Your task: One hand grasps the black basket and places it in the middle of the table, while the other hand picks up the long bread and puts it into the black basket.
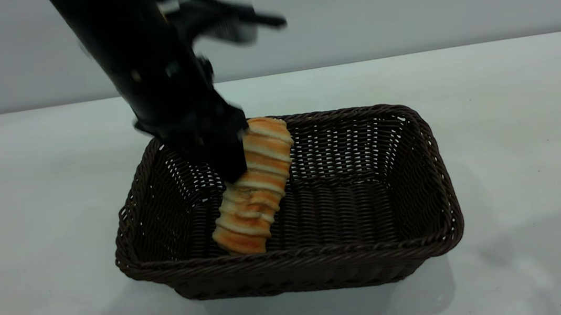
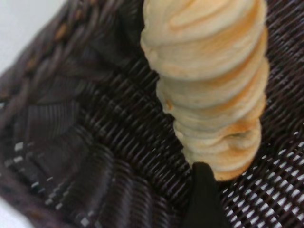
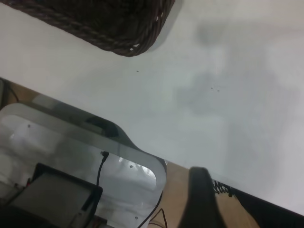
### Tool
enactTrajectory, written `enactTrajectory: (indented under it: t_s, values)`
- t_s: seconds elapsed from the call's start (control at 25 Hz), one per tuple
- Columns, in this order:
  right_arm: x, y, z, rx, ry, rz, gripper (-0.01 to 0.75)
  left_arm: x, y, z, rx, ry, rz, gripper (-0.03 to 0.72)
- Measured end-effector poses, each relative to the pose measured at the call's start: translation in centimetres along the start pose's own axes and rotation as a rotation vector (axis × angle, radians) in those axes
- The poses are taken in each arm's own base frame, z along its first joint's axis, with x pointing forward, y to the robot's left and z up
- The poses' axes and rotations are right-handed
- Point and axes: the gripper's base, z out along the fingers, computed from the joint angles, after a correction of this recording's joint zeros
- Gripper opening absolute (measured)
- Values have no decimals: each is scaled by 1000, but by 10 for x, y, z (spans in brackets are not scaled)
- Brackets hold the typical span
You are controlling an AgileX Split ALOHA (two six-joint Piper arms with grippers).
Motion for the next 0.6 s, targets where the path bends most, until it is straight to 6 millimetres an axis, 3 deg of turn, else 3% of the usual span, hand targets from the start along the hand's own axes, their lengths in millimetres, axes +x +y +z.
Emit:
enactTrajectory:
  t_s: [0.24, 0.44, 0.6]
  values:
    - [2, -2, -3, 32, -5, 11, 577, 4, 9, -97, -208, -145, -69, 569]
    - [14, -2, -15, 65, -42, 15, 577, 42, 39, -168, -484, -123, -290, 565]
    - [37, 1, -21, 78, -62, 14, 577, 73, 40, -206, -554, -49, -389, 565]
